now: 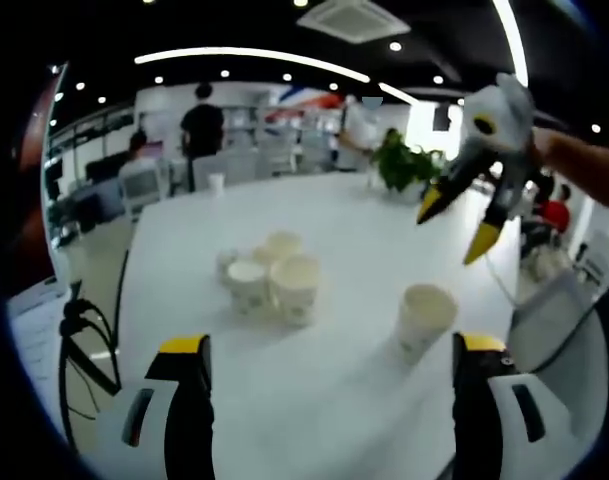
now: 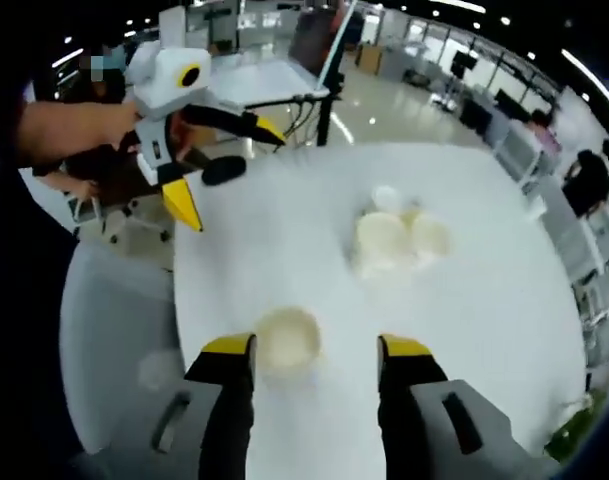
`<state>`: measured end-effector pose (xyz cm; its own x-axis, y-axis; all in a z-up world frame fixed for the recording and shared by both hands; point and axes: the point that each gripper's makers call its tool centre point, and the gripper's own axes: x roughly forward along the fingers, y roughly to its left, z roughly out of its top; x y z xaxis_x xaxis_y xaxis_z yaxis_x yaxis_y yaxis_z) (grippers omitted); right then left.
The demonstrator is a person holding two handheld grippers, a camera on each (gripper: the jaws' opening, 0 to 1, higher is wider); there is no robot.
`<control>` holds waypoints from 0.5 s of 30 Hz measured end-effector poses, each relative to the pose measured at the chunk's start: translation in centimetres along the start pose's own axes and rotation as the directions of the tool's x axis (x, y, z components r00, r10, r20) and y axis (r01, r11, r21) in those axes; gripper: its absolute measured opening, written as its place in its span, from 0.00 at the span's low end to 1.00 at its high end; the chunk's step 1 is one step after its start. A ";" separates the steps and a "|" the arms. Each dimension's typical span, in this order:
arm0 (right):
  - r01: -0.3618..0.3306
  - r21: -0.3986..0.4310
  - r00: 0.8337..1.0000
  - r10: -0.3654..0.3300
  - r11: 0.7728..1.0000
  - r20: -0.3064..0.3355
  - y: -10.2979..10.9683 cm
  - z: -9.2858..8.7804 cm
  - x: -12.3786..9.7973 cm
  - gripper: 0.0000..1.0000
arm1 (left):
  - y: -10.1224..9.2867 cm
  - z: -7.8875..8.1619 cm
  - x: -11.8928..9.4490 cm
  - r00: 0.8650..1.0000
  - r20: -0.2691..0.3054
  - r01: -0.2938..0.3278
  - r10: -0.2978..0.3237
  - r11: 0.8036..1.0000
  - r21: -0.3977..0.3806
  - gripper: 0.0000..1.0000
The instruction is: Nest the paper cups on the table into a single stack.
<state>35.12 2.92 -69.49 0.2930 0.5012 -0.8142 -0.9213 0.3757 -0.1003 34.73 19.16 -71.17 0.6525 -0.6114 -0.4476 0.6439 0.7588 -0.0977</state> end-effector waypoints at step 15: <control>0.038 0.286 0.932 -0.137 0.958 0.337 -3.4 -1.5 -4.3 0.77 | 0.2 0.1 -0.2 1.000 0.016 -0.018 0.018 1.000 0.000 0.98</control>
<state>36.62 -1.71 -66.51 0.4857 0.6777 -0.5521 -0.7980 0.6016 0.0366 34.75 19.44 -70.97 0.6704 -0.6011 -0.4350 0.6321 0.7697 -0.0895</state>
